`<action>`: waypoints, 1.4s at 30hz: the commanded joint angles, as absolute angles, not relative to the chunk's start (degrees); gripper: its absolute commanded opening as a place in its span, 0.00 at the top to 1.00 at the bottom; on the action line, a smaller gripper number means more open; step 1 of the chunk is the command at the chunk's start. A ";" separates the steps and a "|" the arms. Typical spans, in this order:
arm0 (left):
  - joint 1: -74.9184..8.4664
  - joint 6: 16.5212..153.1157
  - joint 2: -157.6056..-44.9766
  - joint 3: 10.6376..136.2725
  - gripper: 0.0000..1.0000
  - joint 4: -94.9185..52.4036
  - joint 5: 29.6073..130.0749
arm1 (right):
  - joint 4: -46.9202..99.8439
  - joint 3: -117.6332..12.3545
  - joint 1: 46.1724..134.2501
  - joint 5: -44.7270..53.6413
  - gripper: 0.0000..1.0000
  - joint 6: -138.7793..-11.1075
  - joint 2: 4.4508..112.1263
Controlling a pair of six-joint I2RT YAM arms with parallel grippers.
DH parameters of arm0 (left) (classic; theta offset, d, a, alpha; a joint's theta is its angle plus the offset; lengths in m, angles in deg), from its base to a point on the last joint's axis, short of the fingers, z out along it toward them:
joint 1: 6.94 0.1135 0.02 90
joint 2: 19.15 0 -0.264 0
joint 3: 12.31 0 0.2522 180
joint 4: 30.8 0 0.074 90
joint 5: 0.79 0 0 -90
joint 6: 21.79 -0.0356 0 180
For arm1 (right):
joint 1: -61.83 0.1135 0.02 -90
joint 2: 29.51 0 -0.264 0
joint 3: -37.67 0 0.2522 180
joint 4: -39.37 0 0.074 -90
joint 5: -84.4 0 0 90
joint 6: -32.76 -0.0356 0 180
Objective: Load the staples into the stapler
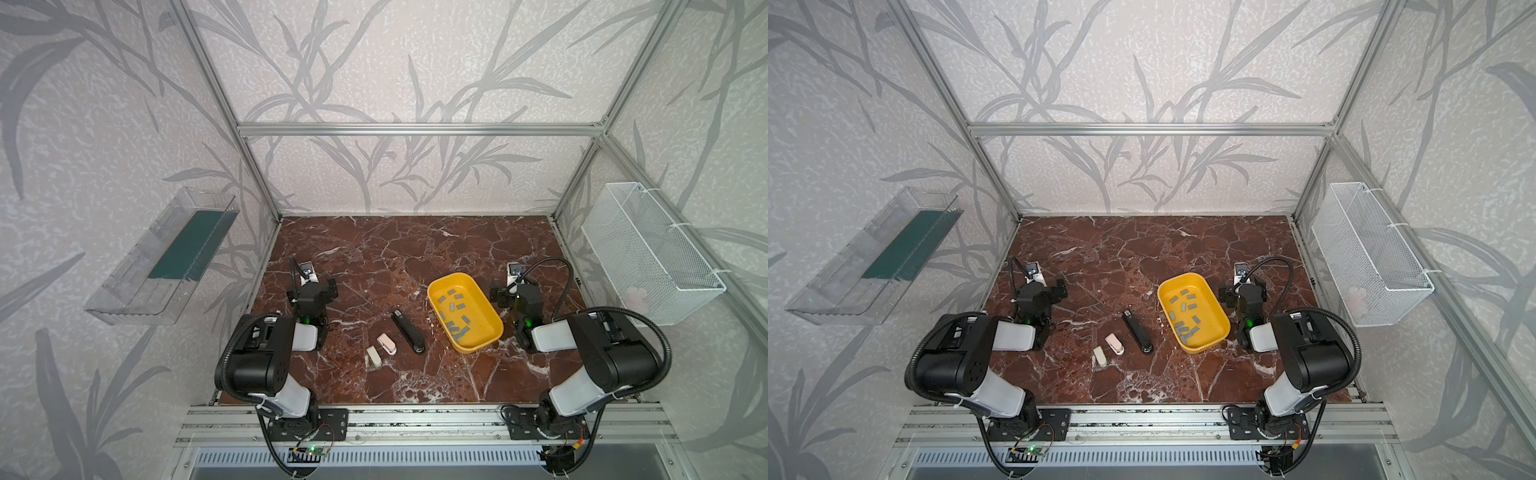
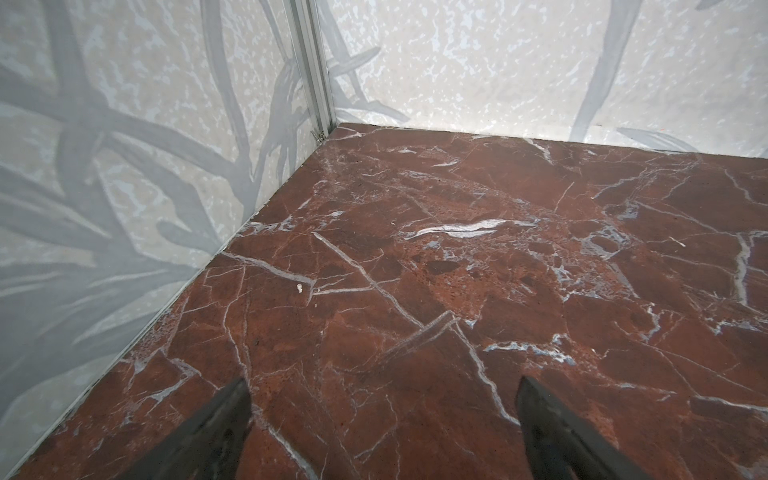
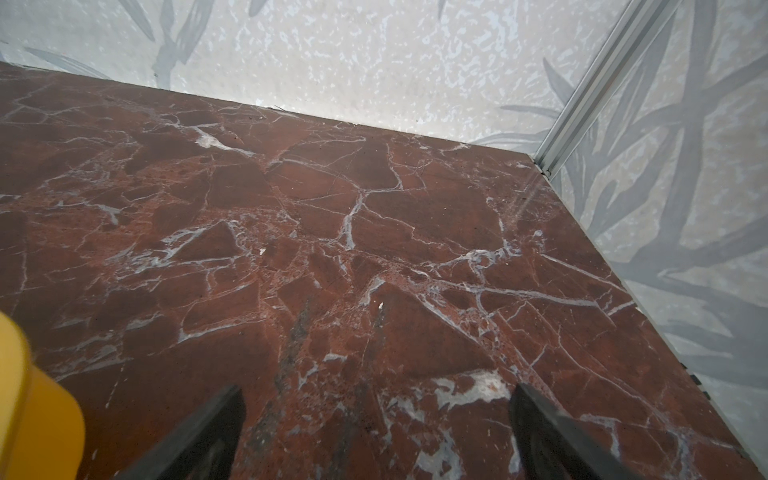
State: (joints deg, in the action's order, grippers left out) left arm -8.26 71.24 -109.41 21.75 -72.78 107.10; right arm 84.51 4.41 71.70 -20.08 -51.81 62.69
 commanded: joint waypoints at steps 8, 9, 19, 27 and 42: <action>-8.06 70.78 -109.50 22.40 0.01 -73.67 107.02 | 88.70 5.65 72.07 -19.81 0.01 -51.21 60.97; -8.13 70.43 -108.84 22.02 0.01 -74.13 106.78 | 86.57 5.49 72.02 -20.27 0.01 -51.50 58.72; -8.17 80.00 -78.62 30.99 0.01 -35.10 94.01 | 40.29 -6.43 71.15 -20.58 0.01 -68.93 31.21; -7.77 95.19 -67.68 31.71 0.01 -30.74 86.96 | 24.52 -11.39 70.69 0.84 0.01 -83.04 19.45; -8.08 93.12 -82.28 66.01 0.03 -21.99 64.43 | 31.73 -6.71 92.85 -11.14 0.01 -69.85 15.63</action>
State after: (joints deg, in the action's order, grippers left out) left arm -8.00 101.10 -83.07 63.15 -23.10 66.73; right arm 31.33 -8.53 92.85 -6.26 -74.35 19.65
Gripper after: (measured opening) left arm 0.961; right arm 0.994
